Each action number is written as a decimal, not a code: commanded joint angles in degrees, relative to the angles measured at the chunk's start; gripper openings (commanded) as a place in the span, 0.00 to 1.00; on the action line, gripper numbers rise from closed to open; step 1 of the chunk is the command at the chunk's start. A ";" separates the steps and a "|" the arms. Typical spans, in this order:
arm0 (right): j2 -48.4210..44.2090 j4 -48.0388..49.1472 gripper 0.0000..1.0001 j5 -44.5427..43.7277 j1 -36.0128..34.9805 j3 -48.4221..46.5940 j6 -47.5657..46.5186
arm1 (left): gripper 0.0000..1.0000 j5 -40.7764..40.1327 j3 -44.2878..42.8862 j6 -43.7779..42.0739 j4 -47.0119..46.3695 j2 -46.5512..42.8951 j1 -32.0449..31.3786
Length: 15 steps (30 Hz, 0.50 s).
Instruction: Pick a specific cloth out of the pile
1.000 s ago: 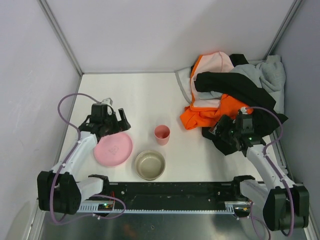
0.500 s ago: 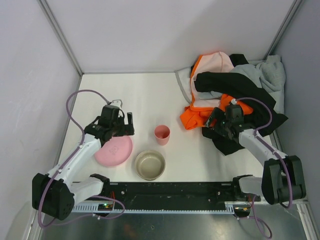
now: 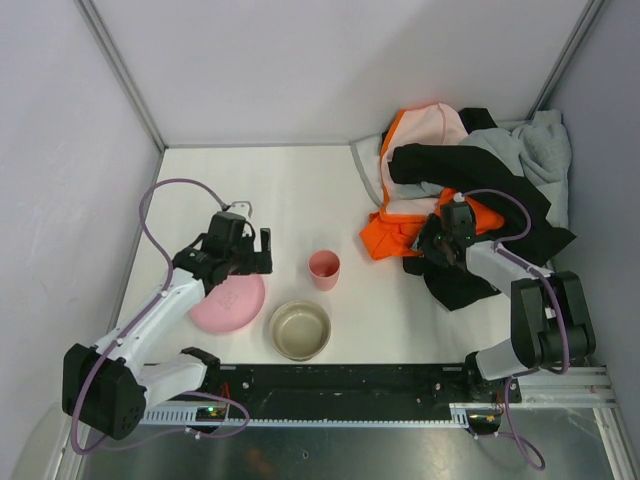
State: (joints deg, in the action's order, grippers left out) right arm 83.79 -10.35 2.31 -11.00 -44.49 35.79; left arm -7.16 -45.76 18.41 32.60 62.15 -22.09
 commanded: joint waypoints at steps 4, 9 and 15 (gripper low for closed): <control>2.07 4.47 0.19 3.74 0.45 -5.47 -2.55 | 1.00 -1.38 -2.18 -1.45 -0.17 -0.31 -1.18; 0.40 0.01 0.04 4.36 1.97 -12.56 -6.24 | 1.00 -1.51 -2.31 -1.61 -0.19 -0.11 -1.30; -2.44 -3.63 0.02 5.44 8.95 -24.84 -9.63 | 1.00 -1.85 -2.27 -1.63 -0.15 0.10 -1.78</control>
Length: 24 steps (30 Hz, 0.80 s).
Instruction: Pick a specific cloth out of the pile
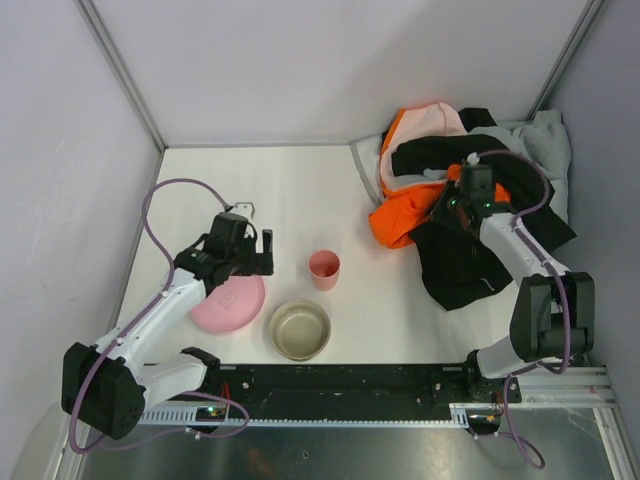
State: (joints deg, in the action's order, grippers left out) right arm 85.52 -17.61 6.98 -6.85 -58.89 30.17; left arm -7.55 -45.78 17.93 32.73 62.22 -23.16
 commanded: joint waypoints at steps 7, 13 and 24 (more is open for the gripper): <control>-4.11 0.52 0.00 1.16 16.36 -26.51 -4.30 | 1.00 -1.75 -2.32 -1.16 -0.27 0.07 -0.79; -1.97 1.04 0.00 -4.01 19.43 -28.87 -5.03 | 1.00 -1.88 -2.34 -1.20 -0.21 0.04 -0.80; 23.62 -8.72 0.00 3.15 19.15 -27.89 -5.54 | 1.00 -1.60 -2.34 -1.07 -0.25 0.07 -0.95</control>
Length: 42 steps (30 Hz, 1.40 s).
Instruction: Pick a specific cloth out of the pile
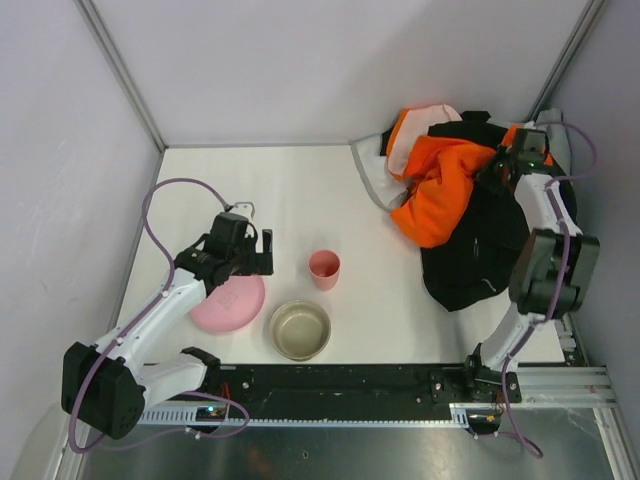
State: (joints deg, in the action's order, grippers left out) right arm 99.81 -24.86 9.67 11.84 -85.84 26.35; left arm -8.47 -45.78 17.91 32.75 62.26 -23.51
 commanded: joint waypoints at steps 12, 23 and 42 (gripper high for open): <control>15.11 -0.17 0.25 2.24 -2.09 1.33 -4.75 | 1.00 -1.16 -2.27 -0.91 -0.25 -0.48 -1.07; -6.03 -5.67 0.84 -8.91 -8.59 6.28 -6.83 | 1.00 -1.28 -2.29 -0.86 -0.32 -0.87 -1.34; -39.79 -4.36 0.99 5.44 10.35 34.65 -0.16 | 0.99 -1.21 -2.30 -0.83 -0.25 -0.82 -2.37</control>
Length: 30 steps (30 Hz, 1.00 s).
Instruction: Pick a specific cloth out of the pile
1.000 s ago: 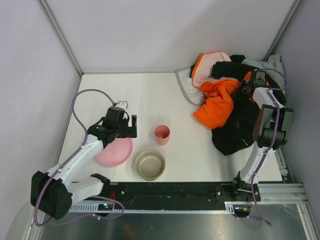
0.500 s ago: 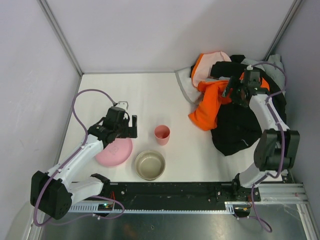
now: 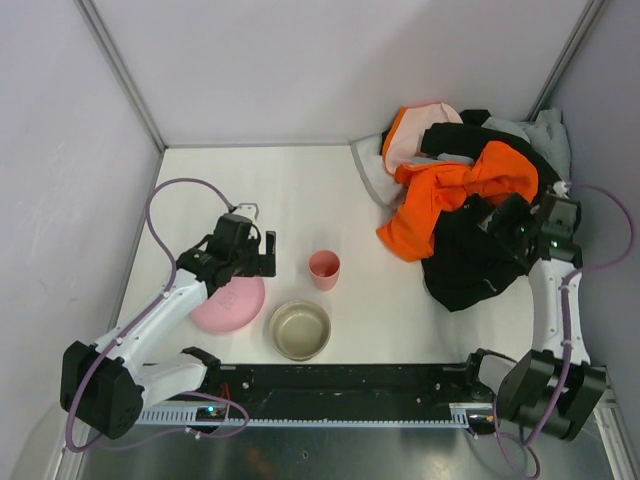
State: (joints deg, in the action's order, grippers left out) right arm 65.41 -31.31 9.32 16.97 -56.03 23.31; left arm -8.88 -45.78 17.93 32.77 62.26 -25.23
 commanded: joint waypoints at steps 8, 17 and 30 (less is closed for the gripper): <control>-9.17 5.66 0.99 19.92 19.54 13.68 6.65 | 1.00 -1.08 -2.25 -0.89 -0.28 -0.99 -0.78; -6.92 7.77 0.99 23.50 28.22 16.24 8.46 | 1.00 -0.85 -2.23 -0.82 -0.26 -1.01 -0.87; 3.41 20.54 0.97 21.50 28.73 17.20 15.64 | 1.00 -0.72 -2.25 -0.93 -0.26 -0.99 -0.96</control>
State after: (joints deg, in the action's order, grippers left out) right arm 65.93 -17.89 30.70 45.87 -39.03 35.97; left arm -8.88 -45.78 17.93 32.75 62.24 -25.65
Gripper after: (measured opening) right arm 0.990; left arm 0.995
